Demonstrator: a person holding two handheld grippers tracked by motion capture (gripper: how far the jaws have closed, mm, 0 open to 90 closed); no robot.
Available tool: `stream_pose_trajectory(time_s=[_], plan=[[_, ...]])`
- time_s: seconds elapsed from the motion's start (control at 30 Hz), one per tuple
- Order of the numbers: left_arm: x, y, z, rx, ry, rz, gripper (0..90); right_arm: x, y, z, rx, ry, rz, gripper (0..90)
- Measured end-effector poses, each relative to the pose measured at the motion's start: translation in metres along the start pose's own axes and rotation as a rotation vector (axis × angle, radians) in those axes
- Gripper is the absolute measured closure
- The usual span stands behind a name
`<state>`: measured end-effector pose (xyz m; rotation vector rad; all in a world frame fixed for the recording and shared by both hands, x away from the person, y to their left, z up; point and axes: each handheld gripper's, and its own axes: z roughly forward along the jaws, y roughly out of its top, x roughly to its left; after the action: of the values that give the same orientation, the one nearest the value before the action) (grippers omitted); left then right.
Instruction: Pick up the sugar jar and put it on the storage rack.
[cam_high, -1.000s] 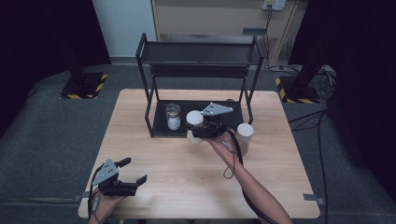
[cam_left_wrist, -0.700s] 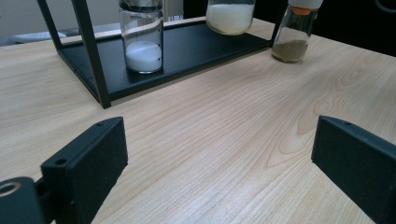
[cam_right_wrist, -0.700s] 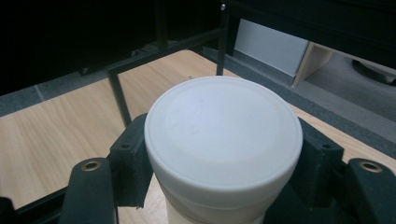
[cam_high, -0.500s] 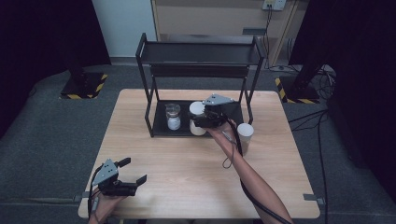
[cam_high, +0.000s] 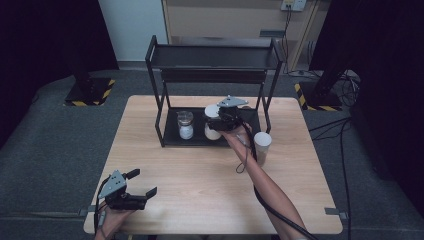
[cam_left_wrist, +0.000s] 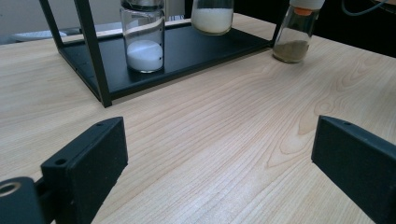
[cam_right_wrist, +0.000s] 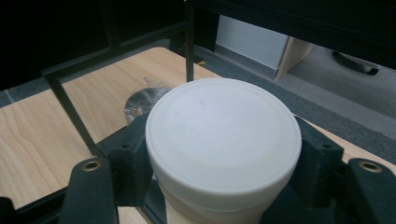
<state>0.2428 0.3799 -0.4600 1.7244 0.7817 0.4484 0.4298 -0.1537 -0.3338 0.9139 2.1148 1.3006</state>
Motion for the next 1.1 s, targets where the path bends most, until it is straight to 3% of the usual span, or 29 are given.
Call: stream_pose_trajectory(time_s=[1.1], plan=[[0.000, 0.000, -0.001, 0.003, 0.002, 0.008, 2.6, -0.005, -0.011, 0.037, 0.046, -0.040, 0.024, 33.6]])
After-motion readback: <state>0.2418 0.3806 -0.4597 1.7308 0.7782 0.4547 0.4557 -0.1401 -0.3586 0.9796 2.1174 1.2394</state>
